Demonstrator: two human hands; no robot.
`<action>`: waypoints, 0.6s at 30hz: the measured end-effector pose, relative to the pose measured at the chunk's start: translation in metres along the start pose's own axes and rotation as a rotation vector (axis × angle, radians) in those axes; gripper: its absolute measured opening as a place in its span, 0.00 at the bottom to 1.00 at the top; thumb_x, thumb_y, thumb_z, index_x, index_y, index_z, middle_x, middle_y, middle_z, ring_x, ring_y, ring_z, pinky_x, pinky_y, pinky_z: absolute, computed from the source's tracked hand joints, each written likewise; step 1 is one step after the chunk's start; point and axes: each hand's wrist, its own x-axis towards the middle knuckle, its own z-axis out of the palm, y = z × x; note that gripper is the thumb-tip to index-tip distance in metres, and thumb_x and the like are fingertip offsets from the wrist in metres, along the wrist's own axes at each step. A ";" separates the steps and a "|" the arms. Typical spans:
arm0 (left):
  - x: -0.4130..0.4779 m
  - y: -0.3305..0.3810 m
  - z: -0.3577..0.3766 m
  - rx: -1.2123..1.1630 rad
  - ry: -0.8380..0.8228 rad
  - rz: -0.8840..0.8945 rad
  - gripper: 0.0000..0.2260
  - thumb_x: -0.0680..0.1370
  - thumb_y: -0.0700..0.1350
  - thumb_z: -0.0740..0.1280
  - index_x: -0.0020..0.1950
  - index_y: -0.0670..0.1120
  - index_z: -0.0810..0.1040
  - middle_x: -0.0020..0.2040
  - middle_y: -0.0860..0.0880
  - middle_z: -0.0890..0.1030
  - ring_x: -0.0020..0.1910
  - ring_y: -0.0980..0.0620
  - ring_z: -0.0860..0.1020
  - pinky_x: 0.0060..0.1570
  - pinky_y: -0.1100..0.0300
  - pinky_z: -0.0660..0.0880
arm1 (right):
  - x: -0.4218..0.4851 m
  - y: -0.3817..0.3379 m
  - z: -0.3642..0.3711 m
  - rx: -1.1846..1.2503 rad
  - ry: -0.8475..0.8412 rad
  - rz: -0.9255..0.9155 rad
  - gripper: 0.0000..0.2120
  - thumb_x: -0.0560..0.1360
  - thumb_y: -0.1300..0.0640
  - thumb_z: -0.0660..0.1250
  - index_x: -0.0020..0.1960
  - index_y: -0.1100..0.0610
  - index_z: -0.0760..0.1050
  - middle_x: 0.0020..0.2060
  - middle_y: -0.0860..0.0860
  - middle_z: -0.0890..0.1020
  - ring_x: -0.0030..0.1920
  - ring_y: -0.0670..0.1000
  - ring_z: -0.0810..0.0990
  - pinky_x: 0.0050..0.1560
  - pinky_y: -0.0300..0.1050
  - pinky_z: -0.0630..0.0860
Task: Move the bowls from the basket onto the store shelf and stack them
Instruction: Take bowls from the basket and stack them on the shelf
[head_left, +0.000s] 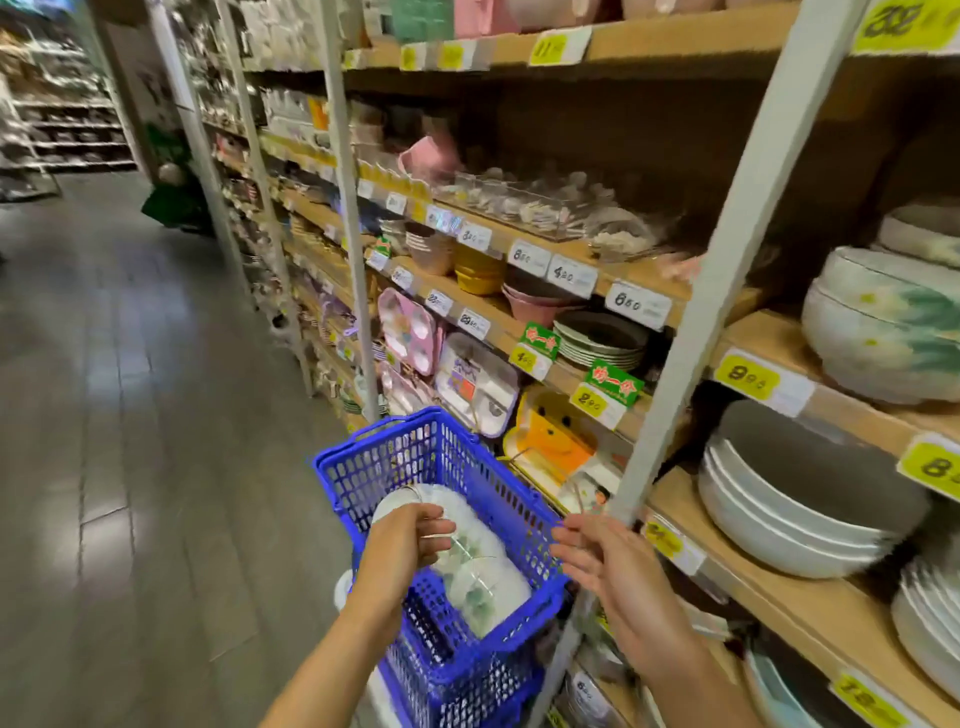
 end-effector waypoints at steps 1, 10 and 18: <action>0.008 -0.003 -0.016 0.016 0.018 -0.013 0.11 0.79 0.39 0.57 0.47 0.40 0.79 0.40 0.43 0.84 0.37 0.47 0.79 0.38 0.58 0.73 | 0.007 0.011 0.012 -0.036 -0.006 0.037 0.08 0.79 0.61 0.62 0.48 0.62 0.80 0.42 0.59 0.85 0.42 0.55 0.84 0.49 0.48 0.78; 0.086 -0.028 -0.087 0.123 0.096 -0.133 0.11 0.80 0.41 0.56 0.52 0.40 0.77 0.44 0.43 0.83 0.36 0.48 0.79 0.38 0.58 0.70 | 0.078 0.087 0.077 -0.262 -0.058 0.275 0.06 0.76 0.61 0.65 0.46 0.62 0.80 0.40 0.57 0.84 0.41 0.55 0.83 0.44 0.46 0.78; 0.160 -0.026 -0.093 0.390 0.108 -0.197 0.11 0.81 0.41 0.56 0.46 0.43 0.77 0.41 0.45 0.82 0.35 0.50 0.78 0.38 0.58 0.68 | 0.177 0.129 0.120 -0.364 -0.165 0.454 0.06 0.77 0.64 0.60 0.43 0.59 0.73 0.32 0.53 0.74 0.29 0.49 0.71 0.29 0.38 0.61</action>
